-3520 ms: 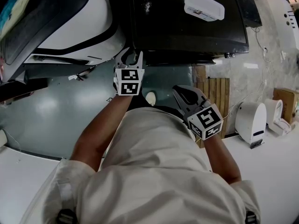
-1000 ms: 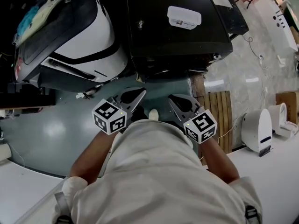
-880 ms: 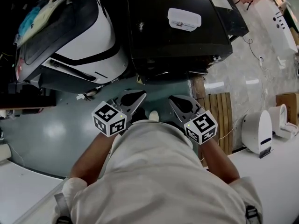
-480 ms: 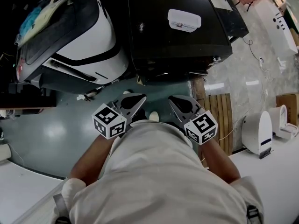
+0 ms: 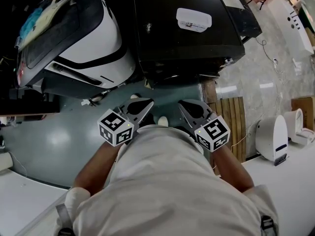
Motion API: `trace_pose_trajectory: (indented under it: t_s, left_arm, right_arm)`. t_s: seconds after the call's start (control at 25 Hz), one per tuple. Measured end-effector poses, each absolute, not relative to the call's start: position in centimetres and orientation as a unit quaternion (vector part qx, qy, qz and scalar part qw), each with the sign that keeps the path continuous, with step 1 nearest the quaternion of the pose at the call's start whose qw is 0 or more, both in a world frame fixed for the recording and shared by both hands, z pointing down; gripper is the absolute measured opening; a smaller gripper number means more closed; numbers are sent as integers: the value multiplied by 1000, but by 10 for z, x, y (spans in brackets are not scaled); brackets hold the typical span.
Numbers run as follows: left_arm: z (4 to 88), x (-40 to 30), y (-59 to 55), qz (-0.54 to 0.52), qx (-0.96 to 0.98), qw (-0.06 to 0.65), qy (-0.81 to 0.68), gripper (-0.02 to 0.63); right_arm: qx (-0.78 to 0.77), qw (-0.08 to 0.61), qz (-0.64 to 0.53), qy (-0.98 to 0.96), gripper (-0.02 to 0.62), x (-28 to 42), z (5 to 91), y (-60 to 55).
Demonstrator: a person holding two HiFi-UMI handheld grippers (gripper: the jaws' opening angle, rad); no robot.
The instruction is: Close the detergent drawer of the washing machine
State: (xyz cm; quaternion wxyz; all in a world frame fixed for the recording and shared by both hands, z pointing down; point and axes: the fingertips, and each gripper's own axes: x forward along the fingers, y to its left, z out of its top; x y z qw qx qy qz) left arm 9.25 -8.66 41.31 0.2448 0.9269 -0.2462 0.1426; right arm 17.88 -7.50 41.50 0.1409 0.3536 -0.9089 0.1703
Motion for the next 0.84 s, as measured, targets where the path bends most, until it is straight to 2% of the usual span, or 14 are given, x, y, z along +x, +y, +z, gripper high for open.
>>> trace_pose_trajectory:
  t_s: [0.84]
  left_arm:
    - [425, 77, -96, 142, 917, 261, -267, -3]
  right_arm:
    - [335, 140, 163, -917, 5, 165, 423, -86]
